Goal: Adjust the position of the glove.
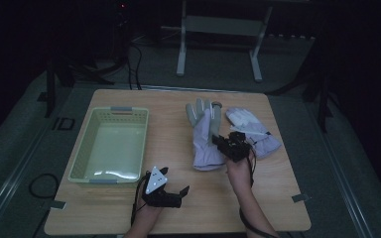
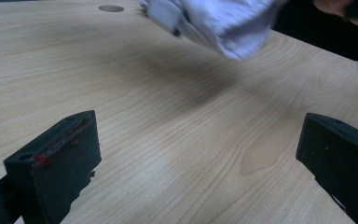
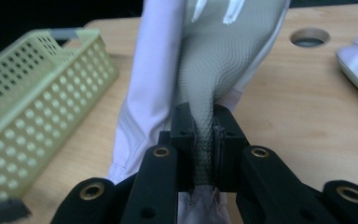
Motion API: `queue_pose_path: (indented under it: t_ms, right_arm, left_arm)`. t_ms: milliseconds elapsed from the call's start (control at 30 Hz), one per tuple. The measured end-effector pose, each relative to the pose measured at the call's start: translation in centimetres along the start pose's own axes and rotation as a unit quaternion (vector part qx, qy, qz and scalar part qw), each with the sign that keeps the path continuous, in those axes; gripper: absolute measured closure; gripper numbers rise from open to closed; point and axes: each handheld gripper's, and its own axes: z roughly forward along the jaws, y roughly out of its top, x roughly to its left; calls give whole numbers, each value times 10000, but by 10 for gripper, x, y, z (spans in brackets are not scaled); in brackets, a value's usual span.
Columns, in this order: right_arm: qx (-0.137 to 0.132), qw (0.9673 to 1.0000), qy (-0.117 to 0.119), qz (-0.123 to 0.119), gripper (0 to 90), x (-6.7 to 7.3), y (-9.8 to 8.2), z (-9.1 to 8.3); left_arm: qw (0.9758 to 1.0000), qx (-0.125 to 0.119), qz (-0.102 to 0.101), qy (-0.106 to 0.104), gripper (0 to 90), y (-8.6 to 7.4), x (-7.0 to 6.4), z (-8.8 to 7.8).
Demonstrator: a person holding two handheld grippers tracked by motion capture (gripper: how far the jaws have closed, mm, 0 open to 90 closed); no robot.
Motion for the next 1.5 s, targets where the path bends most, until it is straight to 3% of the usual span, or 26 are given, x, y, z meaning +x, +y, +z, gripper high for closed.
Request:
queue_pose_path:
  t_ms: [133, 333, 467, 600, 700, 867, 1200, 1300, 1500]
  right_arm:
    - [-15, 9998, -164, 99, 812, 6, -16, -9]
    - [100, 9981, -336, 502, 812, 4, -42, -10]
    - [255, 9970, -257, 678, 811, -1, -52, -2]
    - [340, 9964, -230, 744, 809, -1, -57, 7]
    - [461, 9961, -353, 665, 801, -3, -62, 15]
    - [627, 9942, -475, 730, 701, -11, -73, 25]
    - [940, 9941, -317, 437, 527, -17, -65, 20]
    - [887, 9951, -397, 178, 498, -18, -60, 13]
    - [694, 9971, -296, -122, 447, -34, -36, -10]
  left_arm:
    - [10000, 14, 60, 25, 0, 0, -1, 0]
    - [10000, -9, 71, 10, 0, 0, -2, 0]
    - [10000, -4, 62, 17, 0, 0, -1, 0]
    - [10000, -2, 46, 12, 0, 0, -1, 0]
    - [10000, -8, 36, 4, 0, 0, -1, 0]
    - [10000, 1, 38, 0, 0, 0, -1, 0]
    - [10000, 8, -4, -11, 0, 0, 0, 0]
    - [10000, 9, -16, -13, 0, 0, 0, 0]
    - [10000, 17, -27, -19, 0, 0, 1, 0]
